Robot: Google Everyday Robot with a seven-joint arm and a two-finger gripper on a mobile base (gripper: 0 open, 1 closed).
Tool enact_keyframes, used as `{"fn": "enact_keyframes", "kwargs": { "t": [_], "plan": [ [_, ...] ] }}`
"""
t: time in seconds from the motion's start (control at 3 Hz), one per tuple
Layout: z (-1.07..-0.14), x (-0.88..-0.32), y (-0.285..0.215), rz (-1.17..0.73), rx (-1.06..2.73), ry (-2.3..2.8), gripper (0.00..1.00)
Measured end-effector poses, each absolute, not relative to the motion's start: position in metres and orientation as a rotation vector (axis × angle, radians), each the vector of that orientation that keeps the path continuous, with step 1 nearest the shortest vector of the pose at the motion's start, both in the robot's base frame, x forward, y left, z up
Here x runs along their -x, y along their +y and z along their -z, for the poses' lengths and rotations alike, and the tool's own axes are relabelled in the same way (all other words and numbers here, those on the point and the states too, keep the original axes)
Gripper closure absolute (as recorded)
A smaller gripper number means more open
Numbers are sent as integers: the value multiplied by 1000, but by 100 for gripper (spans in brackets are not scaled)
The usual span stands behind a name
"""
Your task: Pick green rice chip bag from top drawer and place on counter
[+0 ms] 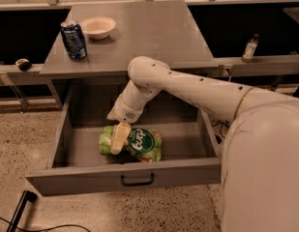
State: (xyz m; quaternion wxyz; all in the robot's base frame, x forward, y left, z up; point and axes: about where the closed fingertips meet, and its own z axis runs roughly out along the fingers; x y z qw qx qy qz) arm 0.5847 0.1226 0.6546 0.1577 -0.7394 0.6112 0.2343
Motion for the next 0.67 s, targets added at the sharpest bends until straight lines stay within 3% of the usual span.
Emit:
{"fn": "enact_keyframes", "kwargs": {
  "t": [0.67],
  "plan": [
    [-630, -560, 121, -759, 2155, 1825, 60]
  ]
}}
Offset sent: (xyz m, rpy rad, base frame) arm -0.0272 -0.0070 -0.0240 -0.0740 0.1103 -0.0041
